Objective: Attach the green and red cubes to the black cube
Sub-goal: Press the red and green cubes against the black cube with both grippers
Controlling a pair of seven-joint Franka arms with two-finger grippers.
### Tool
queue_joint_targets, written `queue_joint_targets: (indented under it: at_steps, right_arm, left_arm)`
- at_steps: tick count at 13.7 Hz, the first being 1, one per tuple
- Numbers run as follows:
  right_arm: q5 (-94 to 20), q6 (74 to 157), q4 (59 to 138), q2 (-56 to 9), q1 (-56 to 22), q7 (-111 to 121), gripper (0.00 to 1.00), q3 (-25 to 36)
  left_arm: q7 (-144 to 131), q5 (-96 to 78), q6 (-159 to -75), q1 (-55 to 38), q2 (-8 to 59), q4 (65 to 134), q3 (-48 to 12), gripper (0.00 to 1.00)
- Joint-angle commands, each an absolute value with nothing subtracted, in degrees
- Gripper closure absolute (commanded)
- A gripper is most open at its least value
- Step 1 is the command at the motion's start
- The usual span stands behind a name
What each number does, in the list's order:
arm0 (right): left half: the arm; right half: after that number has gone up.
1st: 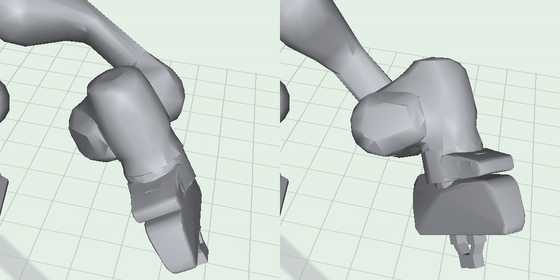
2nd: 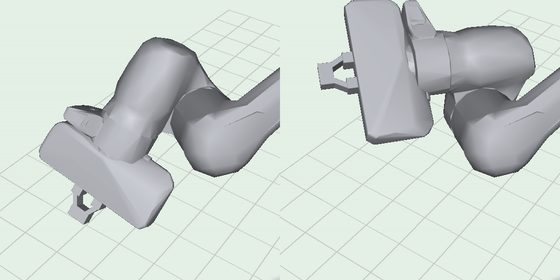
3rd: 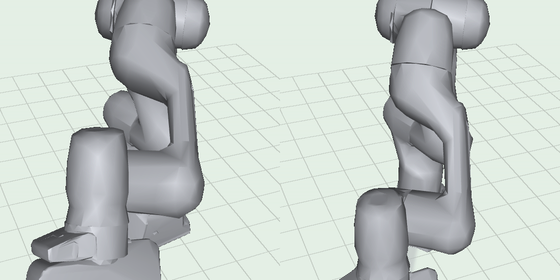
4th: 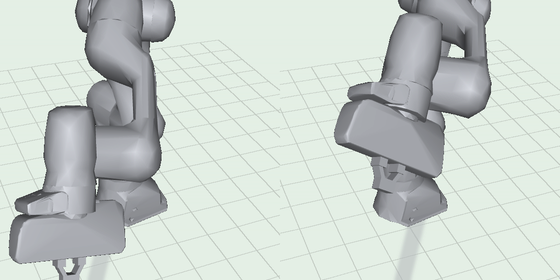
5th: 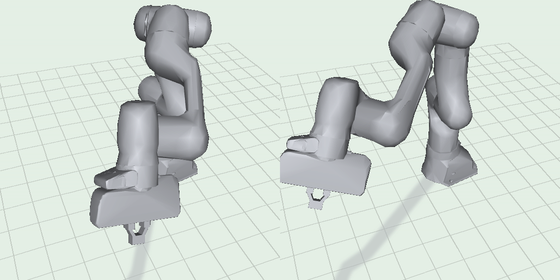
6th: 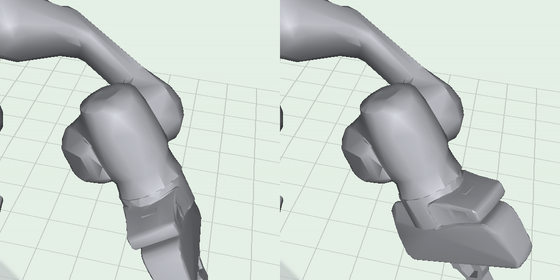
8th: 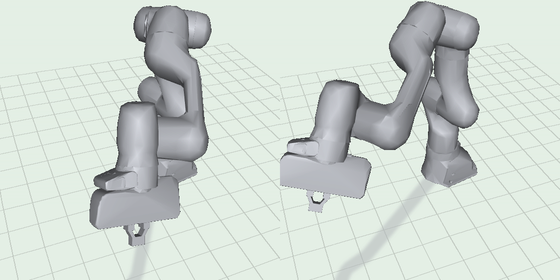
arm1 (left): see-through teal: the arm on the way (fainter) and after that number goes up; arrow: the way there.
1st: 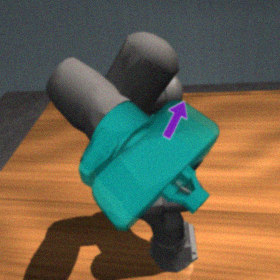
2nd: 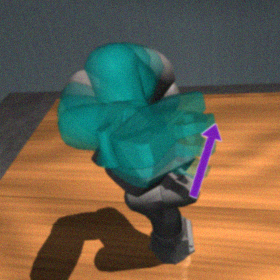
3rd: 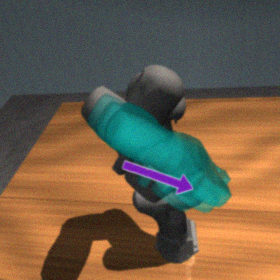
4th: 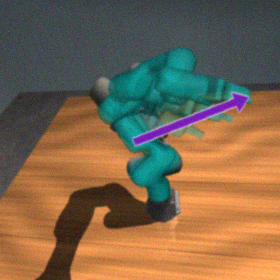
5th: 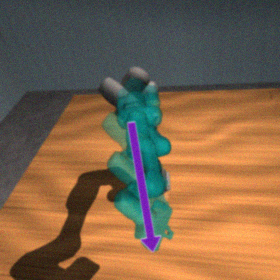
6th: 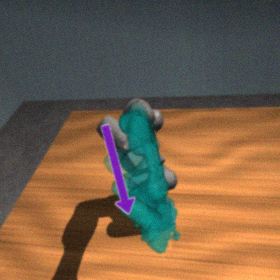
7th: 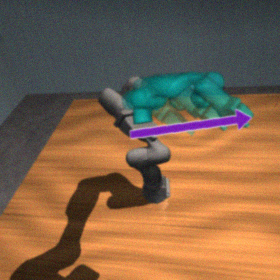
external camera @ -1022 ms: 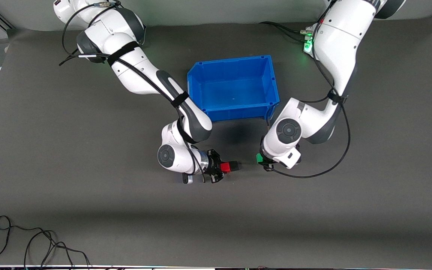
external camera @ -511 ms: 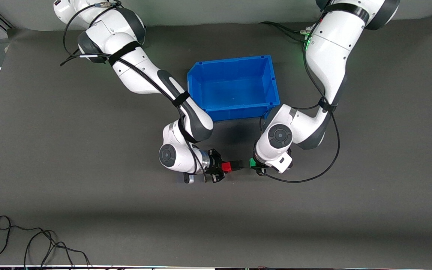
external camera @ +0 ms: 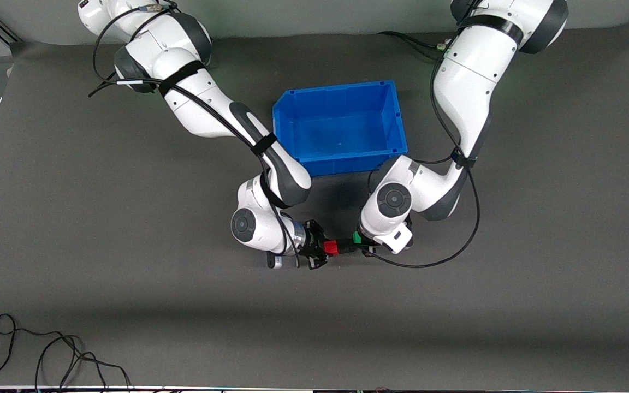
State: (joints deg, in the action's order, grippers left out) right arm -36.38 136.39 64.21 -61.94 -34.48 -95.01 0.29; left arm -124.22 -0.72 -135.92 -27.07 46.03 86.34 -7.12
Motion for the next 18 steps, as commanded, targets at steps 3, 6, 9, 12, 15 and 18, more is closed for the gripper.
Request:
queue_joint_targets:
  at_steps: [3, 6, 9, 12, 15, 18]
  right_arm:
    - [-37.71, 137.29, 62.14, -63.28, -35.33, -96.86, 0.85, 0.88]
    - [-37.71, 137.29, 62.31, -63.28, -35.42, -96.85, 0.85, 0.88]
    - [-37.79, 137.9, 62.05, -63.63, -35.42, -96.86, 0.85, 0.88]
    - [-37.71, 138.87, 62.14, -63.72, -35.42, -96.59, 0.84, 0.88]
    - [-37.79, 138.87, 62.31, -63.63, -35.42, -96.94, 0.21, 0.88]
    - [-37.53, 138.52, 62.49, -63.28, -35.07, -96.24, 0.0, 0.88]
  left_arm:
    - [-125.07, -0.53, -136.05, -28.12, 48.42, 82.27, -6.42, 1.0]
    - [-124.63, -0.35, -136.14, -28.13, 49.13, 81.74, -6.24, 1.0]
    - [-124.45, -0.26, -138.51, -28.04, 49.92, 81.56, -6.15, 1.0]
    - [-124.37, 0.09, -138.52, -28.04, 49.92, 81.56, -6.15, 1.0]
    - [-123.31, 1.32, -138.52, -28.04, 49.83, 81.56, -6.15, 0.49]
    - [-123.75, 1.23, -138.43, -28.04, 49.4, 81.56, -6.15, 0.0]
